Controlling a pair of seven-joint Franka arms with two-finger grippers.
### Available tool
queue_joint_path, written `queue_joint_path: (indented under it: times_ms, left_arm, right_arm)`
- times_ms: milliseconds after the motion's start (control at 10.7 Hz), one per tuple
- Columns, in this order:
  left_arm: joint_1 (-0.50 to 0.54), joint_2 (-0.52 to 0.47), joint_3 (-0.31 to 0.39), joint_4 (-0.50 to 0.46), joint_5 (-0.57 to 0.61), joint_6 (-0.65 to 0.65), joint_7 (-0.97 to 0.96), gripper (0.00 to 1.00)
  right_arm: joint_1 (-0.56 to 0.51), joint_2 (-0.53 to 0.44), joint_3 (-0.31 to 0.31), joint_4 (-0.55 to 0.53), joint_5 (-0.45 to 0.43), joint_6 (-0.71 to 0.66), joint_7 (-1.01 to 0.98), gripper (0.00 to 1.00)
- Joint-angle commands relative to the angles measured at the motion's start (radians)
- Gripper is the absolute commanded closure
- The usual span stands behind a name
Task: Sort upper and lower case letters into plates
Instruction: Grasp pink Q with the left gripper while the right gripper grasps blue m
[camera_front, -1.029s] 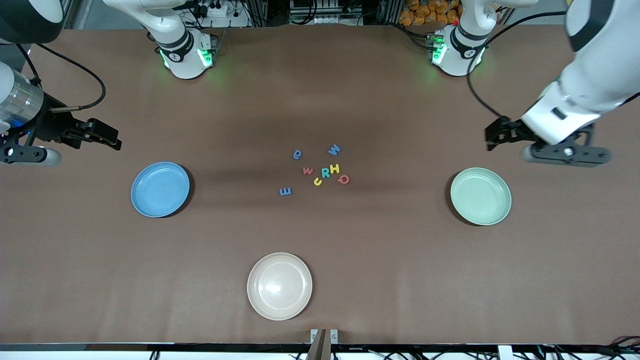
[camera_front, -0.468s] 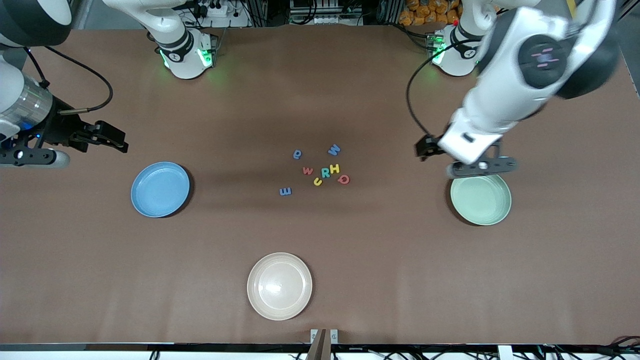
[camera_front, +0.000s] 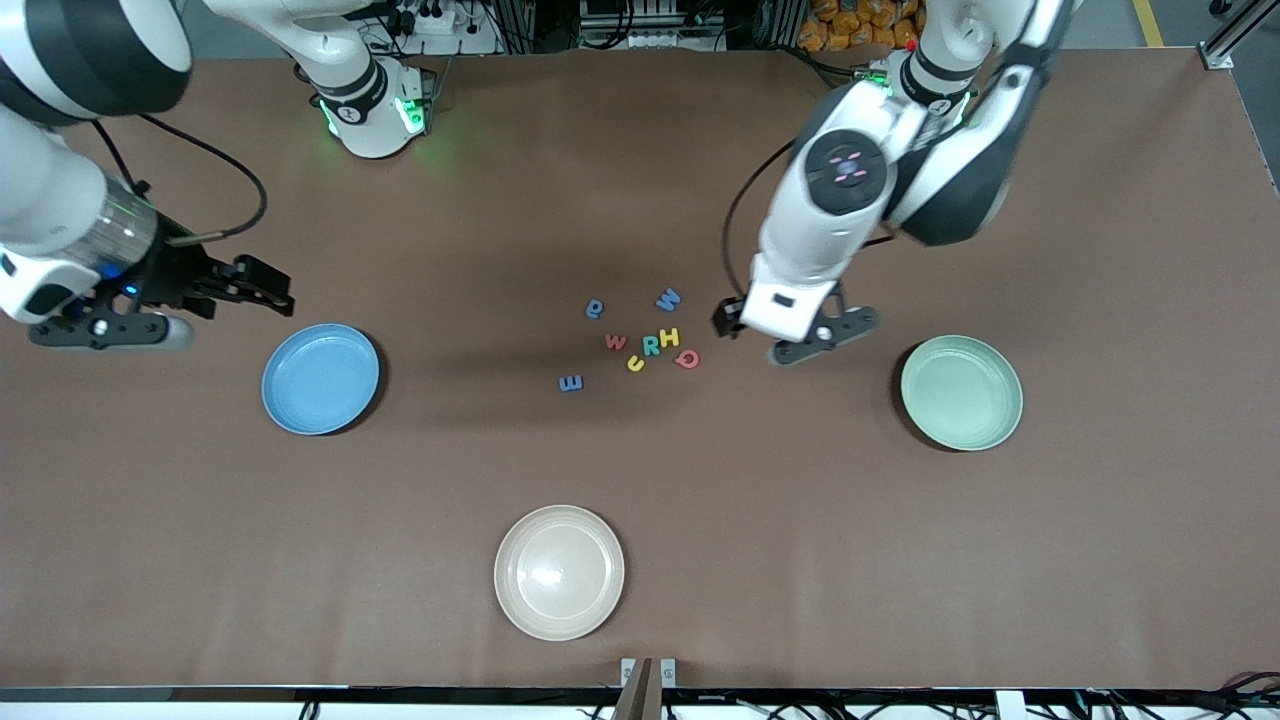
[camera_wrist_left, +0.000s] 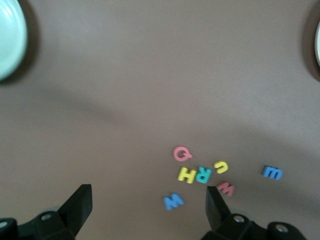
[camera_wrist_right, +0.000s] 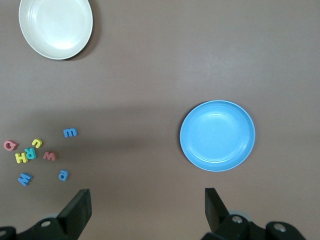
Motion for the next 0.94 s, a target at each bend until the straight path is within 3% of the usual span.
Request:
queue_joint_path:
  times_ms: [0,187,374,655,842]
  left_arm:
    - [-0.035,0.071,0.007,0.007,-0.058,0.076,-0.143,0.0]
    - [-0.069,0.14,0.005,0.008,-0.079,0.147,-0.236,0.0]
    - [-0.087,0.206,0.005,0.007,-0.078,0.208,-0.337,0.0]
    - [-0.11,0.286,0.007,-0.003,-0.067,0.297,-0.462,0.0]
    - [-0.127,0.296,0.012,-0.065,-0.066,0.36,-0.467,0.0]
  right_arm:
    - [0.033,0.022,-0.003,-0.011,0.014,0.015,0.026,0.0]
    - [0.094,0.051,0.0,-0.048,0.014,0.105,0.153,0.0]
    - [0.111,0.106,0.042,-0.05,0.012,0.134,0.2,0.0]
    - [0.178,0.163,0.048,-0.05,0.011,0.176,0.373,0.0]
    - [0.224,0.207,0.048,-0.05,0.009,0.223,0.471,0.0]
